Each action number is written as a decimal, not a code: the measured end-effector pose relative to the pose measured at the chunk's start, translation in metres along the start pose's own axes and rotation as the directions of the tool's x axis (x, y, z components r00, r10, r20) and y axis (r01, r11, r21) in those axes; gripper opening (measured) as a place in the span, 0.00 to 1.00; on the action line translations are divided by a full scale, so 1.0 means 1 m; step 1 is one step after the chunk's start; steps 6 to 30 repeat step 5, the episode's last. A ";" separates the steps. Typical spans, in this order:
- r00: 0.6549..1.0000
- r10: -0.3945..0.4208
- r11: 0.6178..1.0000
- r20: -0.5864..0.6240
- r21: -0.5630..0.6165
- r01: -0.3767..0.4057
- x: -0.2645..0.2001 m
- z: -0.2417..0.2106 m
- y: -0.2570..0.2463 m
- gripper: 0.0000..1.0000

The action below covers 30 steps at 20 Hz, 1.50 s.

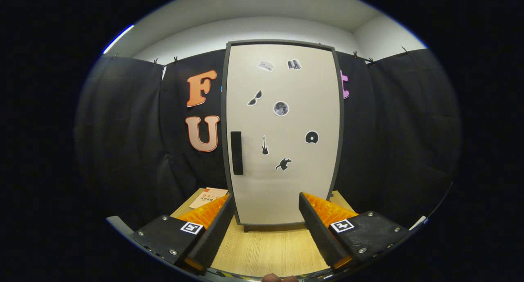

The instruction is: Open the shoe cabinet door, grab the shoes and put them into the shoe cabinet, then close the shoe cabinet door.

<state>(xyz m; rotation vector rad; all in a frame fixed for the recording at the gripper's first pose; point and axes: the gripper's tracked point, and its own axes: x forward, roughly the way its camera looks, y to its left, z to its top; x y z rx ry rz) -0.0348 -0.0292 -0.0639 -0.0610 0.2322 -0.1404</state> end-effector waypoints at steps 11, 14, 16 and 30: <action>1.000 -0.016 1.000 0.007 0.024 0.015 -0.071 -0.010 -0.039 0.97; 1.000 -0.016 1.000 0.007 0.024 0.015 -0.071 -0.010 -0.039 0.97; 1.000 -0.016 1.000 0.007 0.024 0.015 -0.071 -0.010 -0.039 0.97; 1.000 -0.016 1.000 0.007 0.024 0.015 -0.071 -0.010 -0.039 0.97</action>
